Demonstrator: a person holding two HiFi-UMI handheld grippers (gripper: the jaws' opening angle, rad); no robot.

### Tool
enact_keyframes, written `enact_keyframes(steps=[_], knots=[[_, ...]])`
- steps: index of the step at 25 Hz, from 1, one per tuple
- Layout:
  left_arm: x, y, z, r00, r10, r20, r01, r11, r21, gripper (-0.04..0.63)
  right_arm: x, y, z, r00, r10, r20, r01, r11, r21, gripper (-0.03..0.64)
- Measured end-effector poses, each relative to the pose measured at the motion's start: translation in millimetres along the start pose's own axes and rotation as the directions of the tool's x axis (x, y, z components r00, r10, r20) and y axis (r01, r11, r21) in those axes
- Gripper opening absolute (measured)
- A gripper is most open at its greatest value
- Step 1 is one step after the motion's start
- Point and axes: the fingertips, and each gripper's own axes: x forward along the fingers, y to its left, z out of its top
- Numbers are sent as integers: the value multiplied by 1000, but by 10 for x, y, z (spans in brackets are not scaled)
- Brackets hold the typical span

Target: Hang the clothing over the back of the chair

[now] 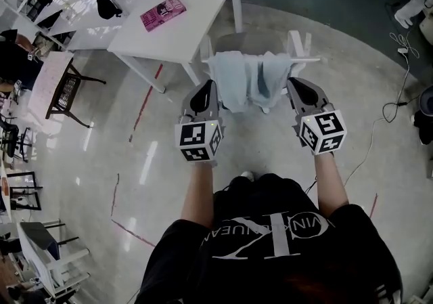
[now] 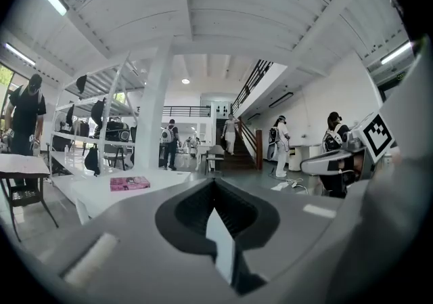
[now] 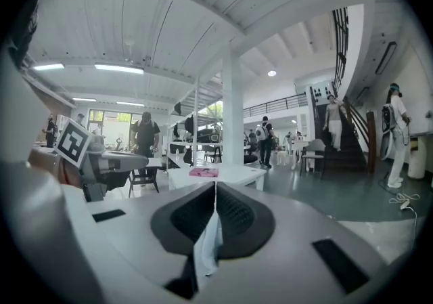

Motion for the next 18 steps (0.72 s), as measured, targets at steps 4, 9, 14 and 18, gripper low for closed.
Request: enact_keyframes(steps=[4, 9, 14, 18], knots=[[-23, -34, -7, 1000, 14, 2, -14, 1000, -7, 11, -57, -53, 12, 1000, -2, 13, 2, 1000, 3, 17], [-67, -97, -9, 999, 36, 2, -36, 999, -11, 11, -160, -91, -11, 1000, 7, 14, -7, 1000, 8, 17], [-136, -248, 7, 999, 36, -11, -36, 999, 9, 11, -289, -117, -3, 1000, 10, 14, -10, 999, -34, 17], [-236, -291, 1, 998, 60, -12, -60, 998, -8, 11, -366, -90, 8, 999, 37, 20, -36, 999, -38, 17]])
